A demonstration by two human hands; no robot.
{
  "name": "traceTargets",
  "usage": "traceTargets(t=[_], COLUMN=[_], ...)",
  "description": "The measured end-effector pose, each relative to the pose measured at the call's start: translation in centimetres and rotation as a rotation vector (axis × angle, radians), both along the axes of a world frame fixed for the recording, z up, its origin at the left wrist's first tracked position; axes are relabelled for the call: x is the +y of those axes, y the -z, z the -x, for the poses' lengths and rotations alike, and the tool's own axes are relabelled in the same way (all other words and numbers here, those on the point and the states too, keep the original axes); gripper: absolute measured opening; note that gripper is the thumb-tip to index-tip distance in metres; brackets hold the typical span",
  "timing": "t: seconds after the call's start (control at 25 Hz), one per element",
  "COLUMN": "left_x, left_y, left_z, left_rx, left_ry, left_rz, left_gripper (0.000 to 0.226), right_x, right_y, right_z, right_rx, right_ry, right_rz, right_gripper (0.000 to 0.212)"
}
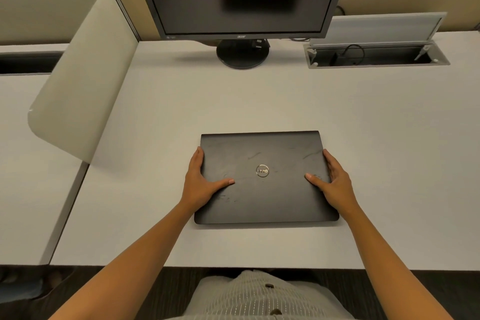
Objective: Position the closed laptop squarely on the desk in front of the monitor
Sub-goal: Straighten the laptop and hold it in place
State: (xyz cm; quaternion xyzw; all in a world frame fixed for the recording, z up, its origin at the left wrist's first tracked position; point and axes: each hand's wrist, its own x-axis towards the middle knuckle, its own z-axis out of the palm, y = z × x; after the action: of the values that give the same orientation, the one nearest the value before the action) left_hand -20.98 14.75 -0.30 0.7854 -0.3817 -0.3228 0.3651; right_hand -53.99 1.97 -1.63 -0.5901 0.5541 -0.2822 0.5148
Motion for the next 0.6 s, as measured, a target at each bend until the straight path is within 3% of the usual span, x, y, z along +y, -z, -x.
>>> traceTargets(t=[0.6], left_x=[0.27], left_y=[0.06], left_z=[0.17], left_rx=[0.0], left_ry=[-0.015], left_rz=[0.002], left_gripper=[0.129], right_x=[0.5], right_y=[0.21], right_z=[0.24], right_rx=[-0.003], right_ry=[0.0], right_rz=[-0.004], right_gripper=[0.084])
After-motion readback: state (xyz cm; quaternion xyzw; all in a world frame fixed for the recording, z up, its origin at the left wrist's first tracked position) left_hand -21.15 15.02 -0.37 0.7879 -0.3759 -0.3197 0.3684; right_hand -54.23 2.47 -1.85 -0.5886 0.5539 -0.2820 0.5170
